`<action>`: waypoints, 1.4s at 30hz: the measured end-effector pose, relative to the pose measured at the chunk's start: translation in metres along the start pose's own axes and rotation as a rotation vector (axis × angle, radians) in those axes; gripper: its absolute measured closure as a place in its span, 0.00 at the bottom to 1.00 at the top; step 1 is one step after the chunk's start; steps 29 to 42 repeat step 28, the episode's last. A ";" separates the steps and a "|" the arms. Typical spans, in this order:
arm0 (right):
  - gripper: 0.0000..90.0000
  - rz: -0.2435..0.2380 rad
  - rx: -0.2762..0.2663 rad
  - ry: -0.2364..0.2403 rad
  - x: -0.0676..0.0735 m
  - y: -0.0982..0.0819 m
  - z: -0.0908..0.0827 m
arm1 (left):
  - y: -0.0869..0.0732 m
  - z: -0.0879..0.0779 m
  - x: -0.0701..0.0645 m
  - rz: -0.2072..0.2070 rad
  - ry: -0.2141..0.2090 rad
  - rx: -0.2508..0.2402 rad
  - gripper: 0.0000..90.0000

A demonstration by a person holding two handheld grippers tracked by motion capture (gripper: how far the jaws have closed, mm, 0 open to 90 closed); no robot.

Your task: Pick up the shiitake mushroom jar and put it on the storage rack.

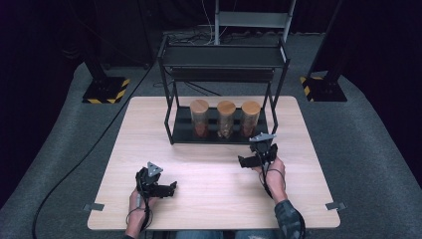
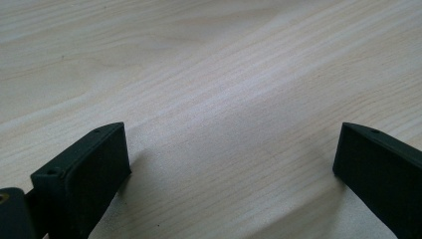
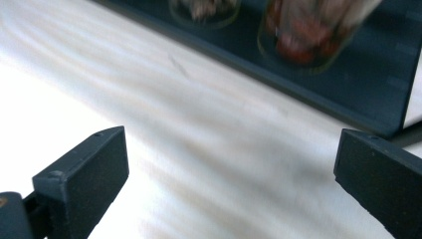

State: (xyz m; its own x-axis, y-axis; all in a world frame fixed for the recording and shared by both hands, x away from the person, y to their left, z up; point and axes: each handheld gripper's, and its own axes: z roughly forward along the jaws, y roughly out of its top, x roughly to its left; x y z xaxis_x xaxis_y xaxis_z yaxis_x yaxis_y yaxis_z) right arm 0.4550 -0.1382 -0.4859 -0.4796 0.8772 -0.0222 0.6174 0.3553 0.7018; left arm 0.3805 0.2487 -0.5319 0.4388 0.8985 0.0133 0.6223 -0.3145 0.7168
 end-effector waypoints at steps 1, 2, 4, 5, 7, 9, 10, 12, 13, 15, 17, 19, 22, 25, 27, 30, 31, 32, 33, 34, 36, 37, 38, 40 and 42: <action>0.00 0.000 0.003 -0.001 0.000 -0.004 0.000 | 0.000 0.000 0.000 0.000 -0.001 0.001 0.01; 0.00 0.002 0.006 -0.005 -0.001 -0.010 -0.001 | 0.000 0.000 0.000 0.000 0.000 0.000 0.01; 0.00 0.017 -0.004 0.000 -0.003 -0.023 -0.005 | 0.000 0.000 0.000 -0.001 -0.001 0.001 0.01; 0.00 0.028 -0.014 0.006 -0.004 -0.029 -0.007 | 0.000 0.000 0.000 -0.001 -0.001 0.001 0.01; 0.00 0.042 -0.030 0.012 -0.006 -0.040 -0.012 | 0.000 0.000 0.000 -0.001 -0.001 0.001 0.01; 0.00 0.054 -0.048 0.004 -0.007 -0.051 -0.017 | 0.000 0.000 0.000 -0.001 -0.001 0.001 0.01; 0.00 0.063 -0.051 0.007 -0.008 -0.057 -0.020 | 0.000 0.000 0.000 0.000 -0.001 0.001 0.01; 0.00 0.072 -0.061 0.012 -0.010 -0.069 -0.024 | 0.000 0.000 0.000 -0.001 -0.001 0.001 0.01; 0.00 0.072 -0.066 0.012 -0.010 -0.073 -0.026 | 0.000 0.000 0.000 -0.002 -0.001 0.001 0.01; 0.00 0.071 -0.075 0.009 -0.011 -0.083 -0.030 | 0.000 0.000 0.000 -0.002 0.000 0.001 0.01; 0.00 0.080 -0.080 0.018 -0.012 -0.095 -0.034 | 0.000 0.000 0.000 -0.002 0.000 0.001 0.01; 0.00 0.067 -0.110 0.008 -0.011 -0.100 -0.040 | 0.000 0.000 0.000 -0.003 0.000 0.001 0.01; 0.00 0.065 -0.112 0.014 -0.010 -0.105 -0.043 | 0.000 0.000 0.000 -0.002 0.001 0.001 0.01; 0.00 0.053 -0.127 0.013 -0.009 -0.106 -0.044 | 0.000 0.000 0.001 -0.004 0.001 0.005 0.00; 0.00 0.037 -0.116 0.014 -0.008 -0.106 -0.043 | 0.001 0.000 0.000 -0.007 0.006 0.005 0.00; 0.00 0.029 -0.113 0.015 -0.007 -0.106 -0.043 | 0.001 0.000 0.000 -0.001 0.008 0.004 0.00; 0.00 0.029 -0.113 0.015 -0.007 -0.106 -0.043 | 0.001 0.000 0.000 -0.001 0.008 0.004 0.00; 0.00 0.029 -0.113 0.015 -0.007 -0.106 -0.043 | 0.001 0.000 0.000 -0.001 0.008 0.004 0.00; 0.00 0.029 -0.113 0.015 -0.007 -0.106 -0.043 | 0.001 0.000 0.000 -0.001 0.008 0.004 0.00; 0.00 0.029 -0.113 0.015 -0.007 -0.106 -0.043 | 0.001 0.000 0.000 -0.001 0.008 0.004 0.00; 0.00 0.029 -0.113 0.015 -0.007 -0.106 -0.043 | 0.001 0.000 0.000 -0.001 0.008 0.004 0.00; 0.00 0.029 -0.113 0.015 -0.007 -0.106 -0.043 | 0.001 0.000 0.000 -0.001 0.008 0.004 0.00; 0.00 0.029 -0.113 0.015 -0.007 -0.106 -0.043 | 0.001 0.000 0.000 -0.001 0.008 0.004 0.00; 0.00 0.029 -0.113 0.015 -0.007 -0.106 -0.043 | 0.001 0.000 0.000 -0.001 0.008 0.004 0.00; 0.00 0.029 -0.113 0.015 -0.007 -0.106 -0.043 | 0.001 0.000 0.000 -0.001 0.008 0.004 0.00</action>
